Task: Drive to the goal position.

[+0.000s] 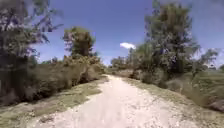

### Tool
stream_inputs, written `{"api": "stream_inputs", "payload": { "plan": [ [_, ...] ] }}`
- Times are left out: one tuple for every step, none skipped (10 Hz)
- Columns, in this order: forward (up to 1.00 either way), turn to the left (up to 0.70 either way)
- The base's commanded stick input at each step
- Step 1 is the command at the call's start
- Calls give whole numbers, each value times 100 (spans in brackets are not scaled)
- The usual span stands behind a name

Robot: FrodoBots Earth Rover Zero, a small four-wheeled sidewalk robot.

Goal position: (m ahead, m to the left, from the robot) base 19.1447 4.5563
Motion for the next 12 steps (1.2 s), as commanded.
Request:
{"api": "stream_inputs", "payload": {
  "plan": [
    [70,0],
    [70,0],
    [70,0],
    [70,0],
    [70,0],
    [70,0],
    [70,0],
    [70,0],
    [70,0],
    [70,0],
    [70,-5],
    [70,-19]
  ]
}}
